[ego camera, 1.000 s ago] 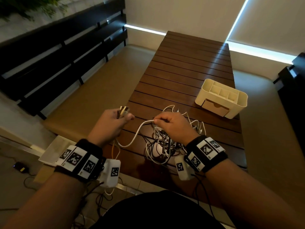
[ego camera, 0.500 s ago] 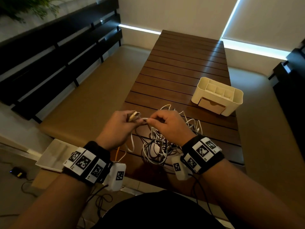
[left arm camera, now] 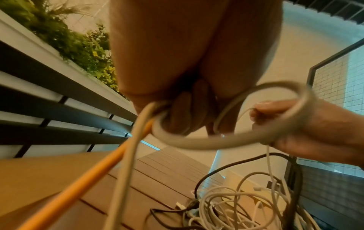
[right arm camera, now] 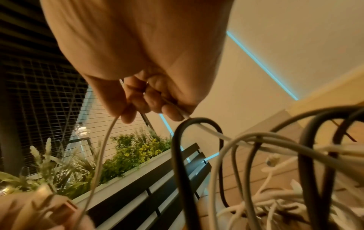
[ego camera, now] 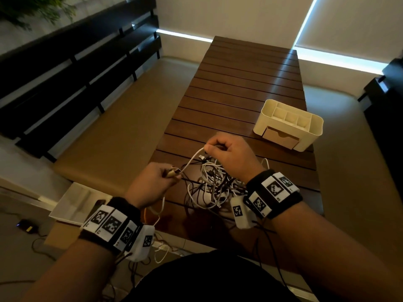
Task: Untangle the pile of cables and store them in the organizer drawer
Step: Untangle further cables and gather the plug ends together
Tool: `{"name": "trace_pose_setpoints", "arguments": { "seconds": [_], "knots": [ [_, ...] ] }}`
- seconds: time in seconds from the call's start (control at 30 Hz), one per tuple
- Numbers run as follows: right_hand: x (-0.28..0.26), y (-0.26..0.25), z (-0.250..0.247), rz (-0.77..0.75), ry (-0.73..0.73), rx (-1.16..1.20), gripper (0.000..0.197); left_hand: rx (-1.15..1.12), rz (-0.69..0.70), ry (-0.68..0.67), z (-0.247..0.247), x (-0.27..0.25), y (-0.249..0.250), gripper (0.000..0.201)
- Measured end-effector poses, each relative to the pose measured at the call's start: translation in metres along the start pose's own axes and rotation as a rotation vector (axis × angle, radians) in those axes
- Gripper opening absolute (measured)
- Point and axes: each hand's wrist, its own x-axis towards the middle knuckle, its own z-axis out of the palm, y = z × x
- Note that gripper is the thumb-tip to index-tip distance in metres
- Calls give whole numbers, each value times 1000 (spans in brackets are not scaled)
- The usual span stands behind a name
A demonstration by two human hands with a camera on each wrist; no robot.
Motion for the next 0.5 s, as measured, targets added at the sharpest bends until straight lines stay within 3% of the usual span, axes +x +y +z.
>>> {"name": "trace_pose_setpoints", "arguments": {
  "seconds": [0.07, 0.2, 0.27, 0.33, 0.43, 0.5],
  "knots": [
    [4, -5, 2, -57, -93, -104, 11, 64, -6, -3, 3, 4, 3, 17],
    [7, -1, 8, -114, -288, -383, 16, 68, 20, 173, -3, 9, 13, 13],
    [6, 1, 9, -110, -308, -386, 17, 9, 81, 209, -8, 10, 21, 16],
    [5, -1, 11, -121, -283, -317, 15, -29, 163, 124, -9, 10, 31, 20],
    [7, -6, 10, -140, -179, -249, 13, -50, 232, -36, -3, 13, 36, 11],
    [6, -7, 8, -139, -141, -213, 13, -91, 225, -29, -2, 13, 36, 22]
  ]
}}
